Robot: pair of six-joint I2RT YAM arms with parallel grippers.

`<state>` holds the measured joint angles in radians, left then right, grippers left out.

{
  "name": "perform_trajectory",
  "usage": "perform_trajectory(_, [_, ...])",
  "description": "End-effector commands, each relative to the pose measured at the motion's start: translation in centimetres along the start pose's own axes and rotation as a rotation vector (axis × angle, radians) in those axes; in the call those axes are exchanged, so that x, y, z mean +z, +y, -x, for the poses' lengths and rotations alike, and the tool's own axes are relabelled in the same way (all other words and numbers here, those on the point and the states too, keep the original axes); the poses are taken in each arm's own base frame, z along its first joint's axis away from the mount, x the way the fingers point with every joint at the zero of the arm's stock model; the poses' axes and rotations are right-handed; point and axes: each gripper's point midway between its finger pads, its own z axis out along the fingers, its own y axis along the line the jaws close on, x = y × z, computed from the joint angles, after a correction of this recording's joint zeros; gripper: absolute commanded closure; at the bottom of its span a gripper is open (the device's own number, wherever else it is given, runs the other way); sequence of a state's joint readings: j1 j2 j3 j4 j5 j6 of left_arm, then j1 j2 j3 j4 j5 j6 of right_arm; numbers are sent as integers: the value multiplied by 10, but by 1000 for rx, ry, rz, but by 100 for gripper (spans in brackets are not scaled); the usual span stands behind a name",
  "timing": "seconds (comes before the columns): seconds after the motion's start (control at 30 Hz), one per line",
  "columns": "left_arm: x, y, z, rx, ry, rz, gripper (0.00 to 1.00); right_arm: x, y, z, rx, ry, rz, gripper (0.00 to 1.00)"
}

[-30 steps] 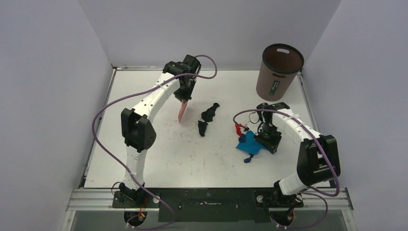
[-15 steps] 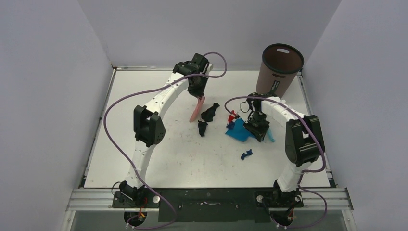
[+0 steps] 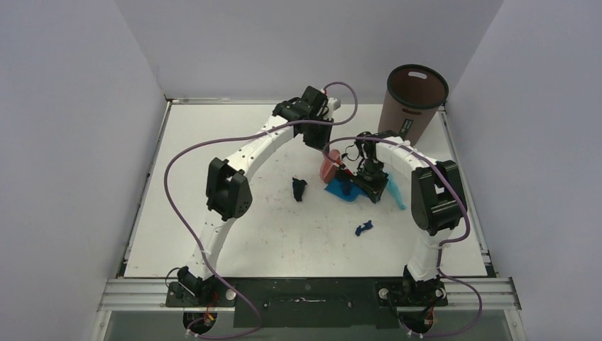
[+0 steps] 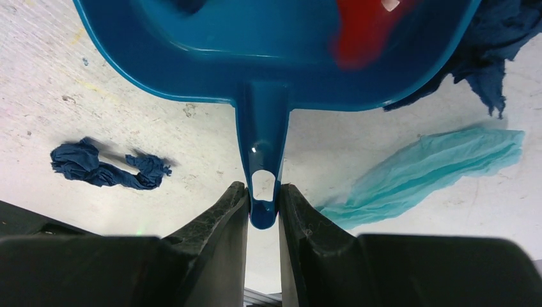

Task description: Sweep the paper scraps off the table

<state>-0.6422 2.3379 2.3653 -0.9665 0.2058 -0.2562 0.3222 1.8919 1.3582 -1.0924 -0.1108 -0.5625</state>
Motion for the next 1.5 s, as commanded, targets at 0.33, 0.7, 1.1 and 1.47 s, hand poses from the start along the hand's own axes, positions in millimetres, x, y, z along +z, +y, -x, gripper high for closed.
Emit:
perform_trajectory(0.33, [-67, -42, -5, -10, -51, -70, 100, -9, -5, 5, 16, -116, -60, 95])
perform_trajectory(0.7, [-102, 5, 26, 35, -152, 162, 100, -12, -1, -13, 22, -108, -43, 95])
perform_trajectory(1.1, [-90, 61, 4, 37, -33, 430, 100, -13, 1, -14, 28, -88, -5, 95])
perform_trajectory(1.47, [-142, 81, -57, 5, 81, 575, 100, -13, 10, -11, -64, -50, 5, 94])
